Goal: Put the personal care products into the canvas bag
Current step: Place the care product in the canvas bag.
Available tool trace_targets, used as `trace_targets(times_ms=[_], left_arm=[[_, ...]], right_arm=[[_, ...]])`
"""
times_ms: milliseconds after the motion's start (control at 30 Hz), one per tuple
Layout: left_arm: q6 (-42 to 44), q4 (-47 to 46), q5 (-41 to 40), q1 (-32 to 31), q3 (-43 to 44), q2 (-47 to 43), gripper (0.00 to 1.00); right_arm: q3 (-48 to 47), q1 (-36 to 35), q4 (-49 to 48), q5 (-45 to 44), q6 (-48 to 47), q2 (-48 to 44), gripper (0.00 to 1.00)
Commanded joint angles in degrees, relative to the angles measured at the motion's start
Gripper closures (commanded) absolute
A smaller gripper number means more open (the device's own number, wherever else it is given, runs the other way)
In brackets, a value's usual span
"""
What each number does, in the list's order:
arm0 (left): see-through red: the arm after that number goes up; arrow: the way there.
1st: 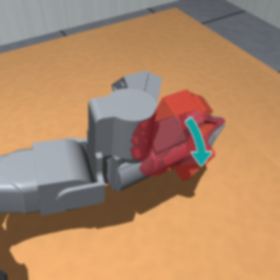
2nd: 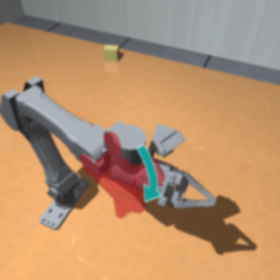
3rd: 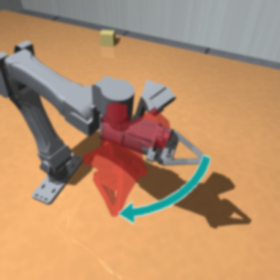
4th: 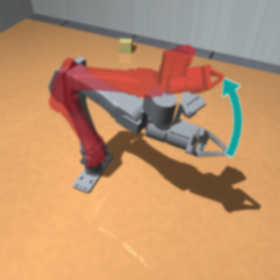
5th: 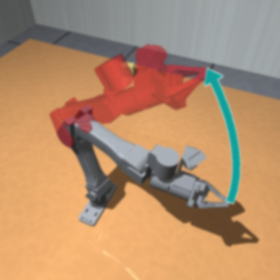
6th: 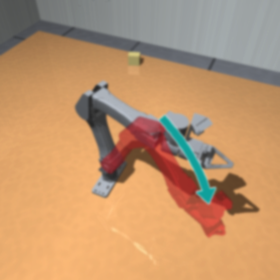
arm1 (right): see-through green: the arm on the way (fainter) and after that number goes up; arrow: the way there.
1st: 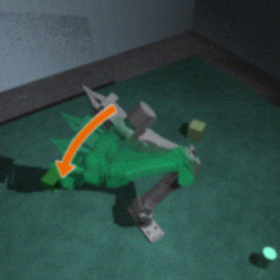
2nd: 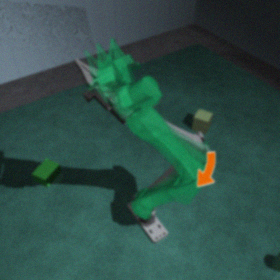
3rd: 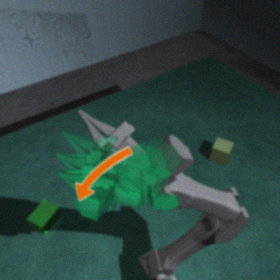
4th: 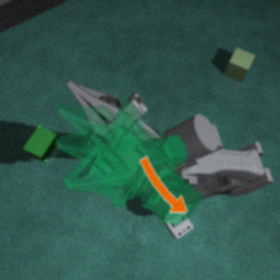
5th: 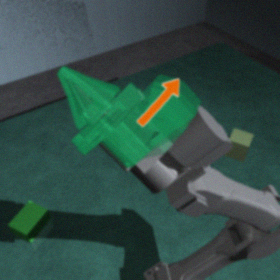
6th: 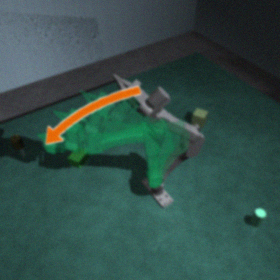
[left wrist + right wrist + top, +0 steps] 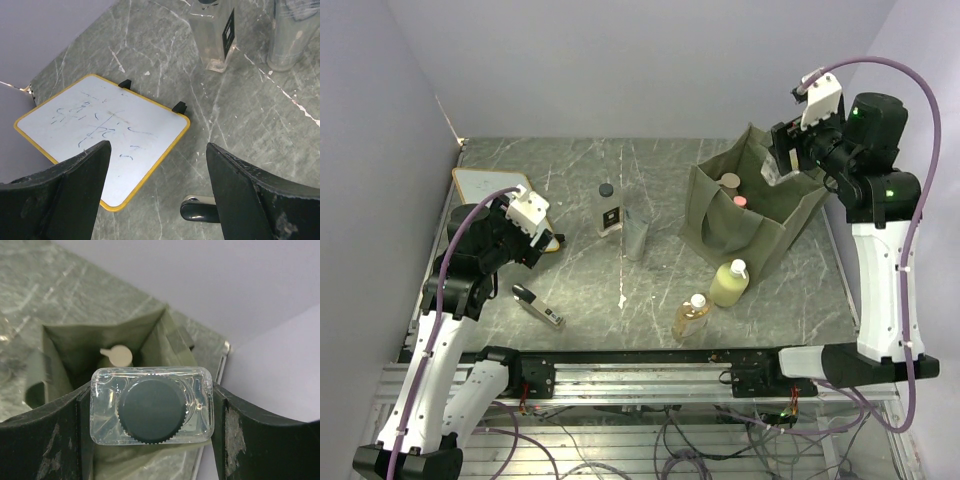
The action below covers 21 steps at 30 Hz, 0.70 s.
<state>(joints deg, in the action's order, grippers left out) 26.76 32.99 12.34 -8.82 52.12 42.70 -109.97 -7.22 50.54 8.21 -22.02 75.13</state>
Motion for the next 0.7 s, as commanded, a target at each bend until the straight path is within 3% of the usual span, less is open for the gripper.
trace_targets(times_ms=[0, 333, 667], left_arm=[[0.32, -1.61, 2.80, 0.56, -0.10, -0.59, 0.12], [-0.10, -1.69, 5.74, 0.56, -0.67, -0.60, 0.13], [0.84, -1.04, 8.41, 0.56, -0.93, -0.04, 0.12]], right_arm=[[2.86, 5.27, -6.34, 3.54, -2.69, -0.63, 1.00], [9.77, 15.06, -6.49, 21.15, -8.94, 4.02, 1.00], [11.44, 15.54, -4.14, 28.39, -16.76, 12.83, 1.00]])
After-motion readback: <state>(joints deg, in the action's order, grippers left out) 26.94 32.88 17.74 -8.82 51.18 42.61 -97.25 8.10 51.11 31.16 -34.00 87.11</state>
